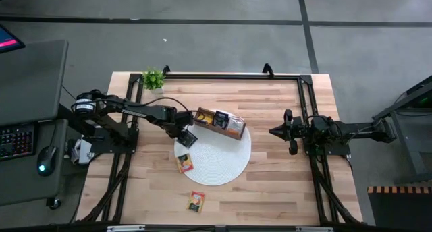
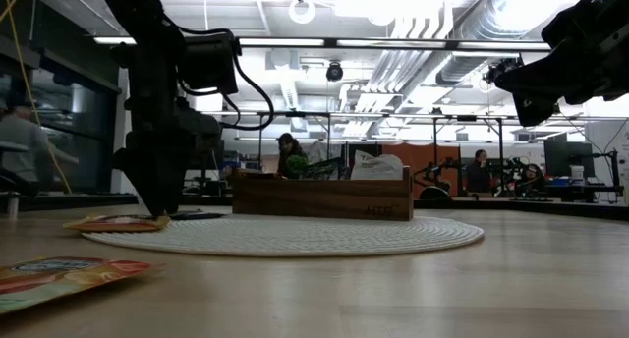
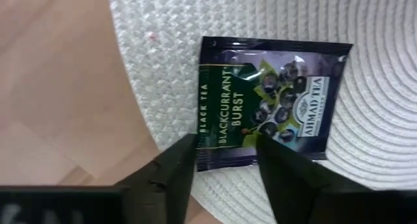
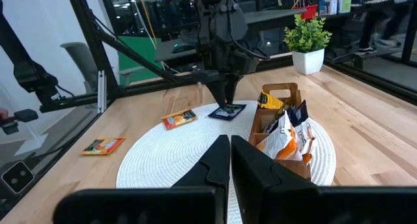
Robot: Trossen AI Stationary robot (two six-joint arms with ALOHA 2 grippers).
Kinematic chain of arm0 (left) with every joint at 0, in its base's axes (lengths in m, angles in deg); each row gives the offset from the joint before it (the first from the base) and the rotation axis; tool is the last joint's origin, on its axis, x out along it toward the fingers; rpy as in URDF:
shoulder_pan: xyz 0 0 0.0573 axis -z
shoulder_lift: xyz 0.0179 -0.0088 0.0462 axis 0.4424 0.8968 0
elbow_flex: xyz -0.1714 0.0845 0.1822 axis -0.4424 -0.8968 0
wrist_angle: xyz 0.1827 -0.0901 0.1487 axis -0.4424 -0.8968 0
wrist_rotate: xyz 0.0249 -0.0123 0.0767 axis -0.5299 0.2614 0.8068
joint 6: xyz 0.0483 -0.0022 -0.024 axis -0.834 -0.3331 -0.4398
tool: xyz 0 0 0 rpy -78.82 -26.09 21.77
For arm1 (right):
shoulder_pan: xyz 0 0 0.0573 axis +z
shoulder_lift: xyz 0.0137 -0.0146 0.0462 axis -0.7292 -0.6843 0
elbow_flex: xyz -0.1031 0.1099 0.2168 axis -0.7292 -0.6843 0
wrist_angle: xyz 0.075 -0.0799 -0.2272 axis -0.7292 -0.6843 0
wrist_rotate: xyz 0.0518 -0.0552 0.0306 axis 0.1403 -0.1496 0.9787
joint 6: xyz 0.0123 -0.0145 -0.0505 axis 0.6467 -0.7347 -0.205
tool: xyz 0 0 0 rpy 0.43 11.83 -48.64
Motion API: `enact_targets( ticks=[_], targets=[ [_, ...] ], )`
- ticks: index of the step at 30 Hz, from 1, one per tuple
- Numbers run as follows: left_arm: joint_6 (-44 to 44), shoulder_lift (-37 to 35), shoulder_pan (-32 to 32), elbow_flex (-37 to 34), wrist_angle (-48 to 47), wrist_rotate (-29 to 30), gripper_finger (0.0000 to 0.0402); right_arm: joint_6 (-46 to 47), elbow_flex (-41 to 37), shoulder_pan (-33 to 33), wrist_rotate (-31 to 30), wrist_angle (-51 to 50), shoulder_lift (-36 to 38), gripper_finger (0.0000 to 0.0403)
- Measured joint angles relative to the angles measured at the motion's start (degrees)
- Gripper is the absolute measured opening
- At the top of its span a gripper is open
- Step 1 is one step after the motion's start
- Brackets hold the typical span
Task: Pick & Place Tea
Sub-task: Put the blue tea bag into the middle section of the wooden organizer
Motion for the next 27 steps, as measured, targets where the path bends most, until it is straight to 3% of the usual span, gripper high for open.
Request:
enact_targets(
  ticks=[12, 27],
  targets=[
    [-0.6, 0.1, -0.1, -0.1, 0.0, 3.4, 0.0009, 0.0, 0.0, 0.0, 0.0, 0.0, 0.0, 0.0012],
    [-1.7, -1.9, -0.1, -0.2, -1.2, 2.6, 0.0000, 0.0, 0.0, 0.0, 0.0, 0.0, 0.0, 0.0012]
  ],
)
